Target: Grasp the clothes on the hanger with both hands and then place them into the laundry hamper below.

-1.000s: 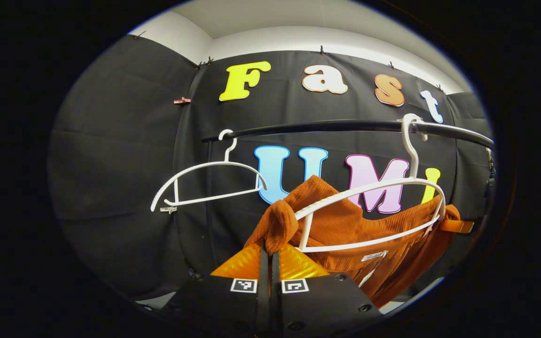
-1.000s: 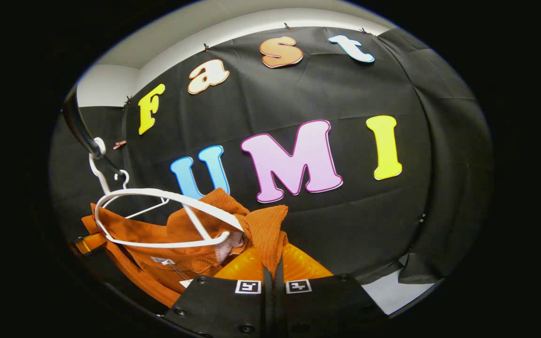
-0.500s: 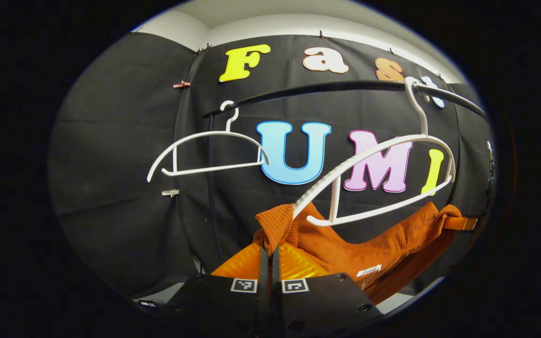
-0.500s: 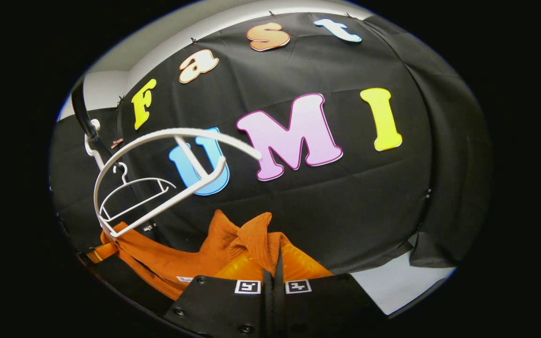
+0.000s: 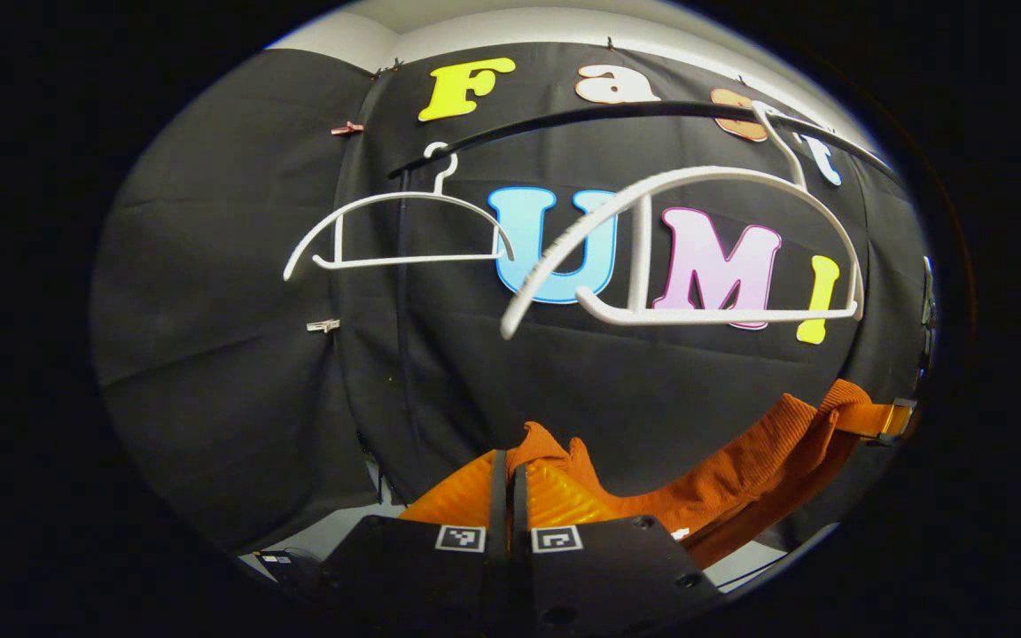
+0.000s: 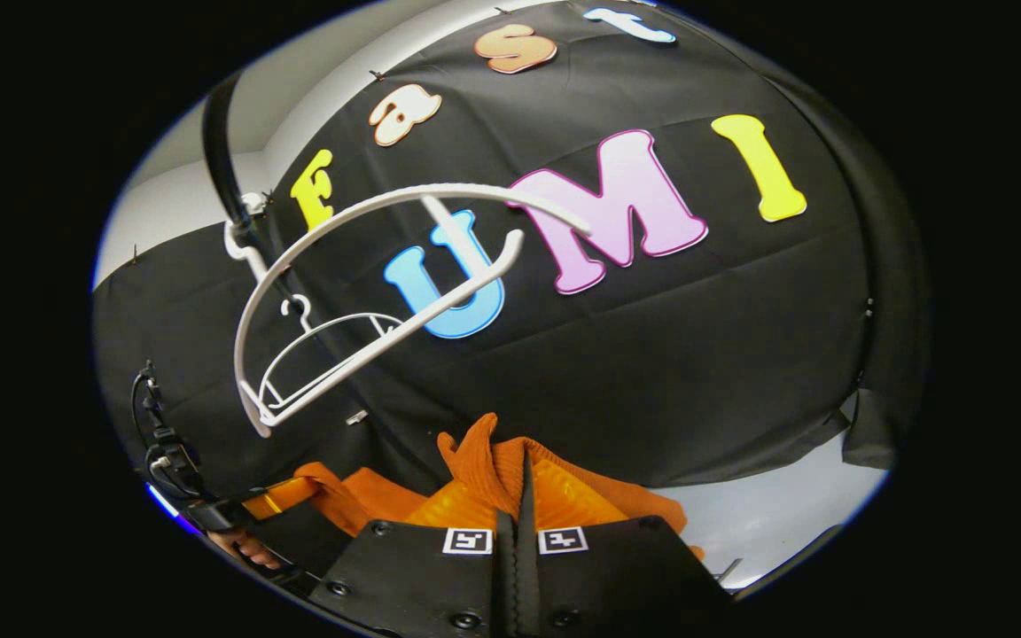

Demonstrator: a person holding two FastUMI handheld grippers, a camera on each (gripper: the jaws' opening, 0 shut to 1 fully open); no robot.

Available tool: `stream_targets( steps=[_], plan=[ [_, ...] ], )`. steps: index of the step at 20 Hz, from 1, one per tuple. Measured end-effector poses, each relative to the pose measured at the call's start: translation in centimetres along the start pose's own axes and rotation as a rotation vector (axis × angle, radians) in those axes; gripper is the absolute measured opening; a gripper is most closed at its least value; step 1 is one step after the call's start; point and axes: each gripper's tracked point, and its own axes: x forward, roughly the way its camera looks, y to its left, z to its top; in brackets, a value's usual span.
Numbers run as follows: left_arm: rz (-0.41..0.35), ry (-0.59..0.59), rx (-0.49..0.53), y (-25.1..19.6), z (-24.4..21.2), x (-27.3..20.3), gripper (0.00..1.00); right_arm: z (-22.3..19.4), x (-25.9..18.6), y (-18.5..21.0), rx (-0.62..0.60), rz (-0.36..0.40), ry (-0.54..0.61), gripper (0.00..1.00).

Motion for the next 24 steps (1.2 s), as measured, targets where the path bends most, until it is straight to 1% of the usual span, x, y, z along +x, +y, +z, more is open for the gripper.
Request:
stream_targets(
  steps=[2, 5, 8, 10, 12, 13, 14, 16, 20, 21, 22, 24],
  plan=[
    [-0.029, -0.001, 0.005, -1.2, 0.0, -0.7, 0.05, -0.3, -0.5, 1.9, 0.015, 0.048, 0.006, 0.05],
    [-0.095, -0.013, -0.022, -3.9, 1.1, -1.6, 0.05, 0.1, -1.3, 5.3, 0.026, 0.144, -0.010, 0.05],
    [-0.157, -0.048, -0.051, -6.0, 3.2, -3.3, 0.05, 0.7, -2.1, 8.2, 0.033, 0.222, -0.017, 0.04],
    [-0.210, -0.070, -0.088, -7.3, 4.4, -3.7, 0.05, 0.5, -2.6, 9.8, 0.039, 0.271, -0.010, 0.04],
    [-0.243, -0.069, -0.098, -8.0, 4.2, -3.9, 0.05, -0.5, -2.2, 10.2, 0.025, 0.275, 0.018, 0.04],
    [-0.259, -0.061, -0.094, -8.3, 3.5, -4.0, 0.02, -1.4, -2.1, 10.1, 0.024, 0.273, 0.036, 0.04],
    [-0.277, -0.054, -0.090, -8.6, 2.8, -3.9, 0.05, -2.7, -2.0, 10.1, 0.025, 0.271, 0.058, 0.04],
    [-0.317, -0.033, -0.093, -9.3, 0.7, -3.4, 0.05, -5.1, -1.4, 9.4, 0.018, 0.258, 0.100, 0.04],
    [-0.385, 0.018, -0.136, -10.4, -4.5, -1.9, 0.05, -10.0, -0.3, 6.3, 0.029, 0.191, 0.194, 0.05],
    [-0.396, 0.043, -0.150, -10.4, -5.9, -1.4, 0.02, -11.3, 0.0, 5.2, 0.020, 0.167, 0.214, 0.05],
    [-0.401, 0.072, -0.162, -10.4, -7.4, -0.8, 0.05, -12.4, 0.3, 4.2, 0.014, 0.146, 0.238, 0.05],
    [-0.394, 0.148, -0.157, -10.2, -10.7, 0.6, 0.05, -15.1, 0.9, 2.0, 0.007, 0.103, 0.295, 0.05]
  ],
)
